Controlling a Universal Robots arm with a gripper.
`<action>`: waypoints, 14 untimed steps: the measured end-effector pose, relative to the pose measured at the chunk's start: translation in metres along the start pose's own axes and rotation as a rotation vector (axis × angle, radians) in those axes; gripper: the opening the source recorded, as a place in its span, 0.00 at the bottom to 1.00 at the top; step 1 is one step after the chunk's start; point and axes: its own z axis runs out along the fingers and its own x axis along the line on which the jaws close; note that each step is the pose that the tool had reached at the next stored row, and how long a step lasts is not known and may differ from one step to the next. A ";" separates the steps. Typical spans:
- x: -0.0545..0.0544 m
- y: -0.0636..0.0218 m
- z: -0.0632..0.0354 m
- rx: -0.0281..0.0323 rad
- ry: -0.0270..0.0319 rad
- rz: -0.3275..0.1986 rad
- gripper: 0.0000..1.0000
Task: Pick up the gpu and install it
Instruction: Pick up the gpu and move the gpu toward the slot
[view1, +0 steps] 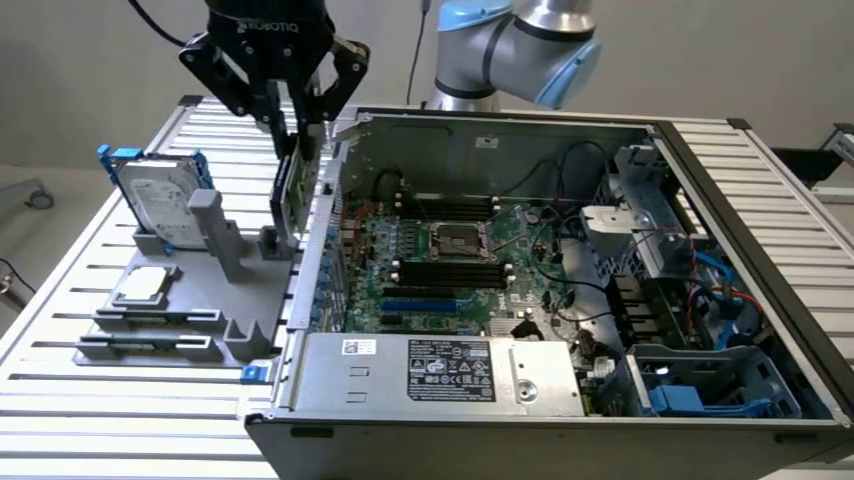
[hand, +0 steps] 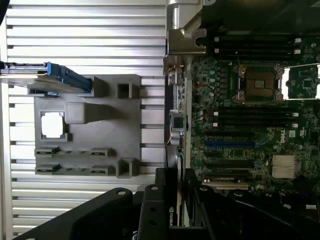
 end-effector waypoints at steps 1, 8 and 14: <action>-0.004 -0.0005 -0.0010 0.0000 0.0007 0.000 0.26; -0.036 -0.0029 -0.0016 -0.0005 0.0015 0.000 0.26; -0.064 -0.0032 0.0058 -0.0001 0.0016 0.000 0.26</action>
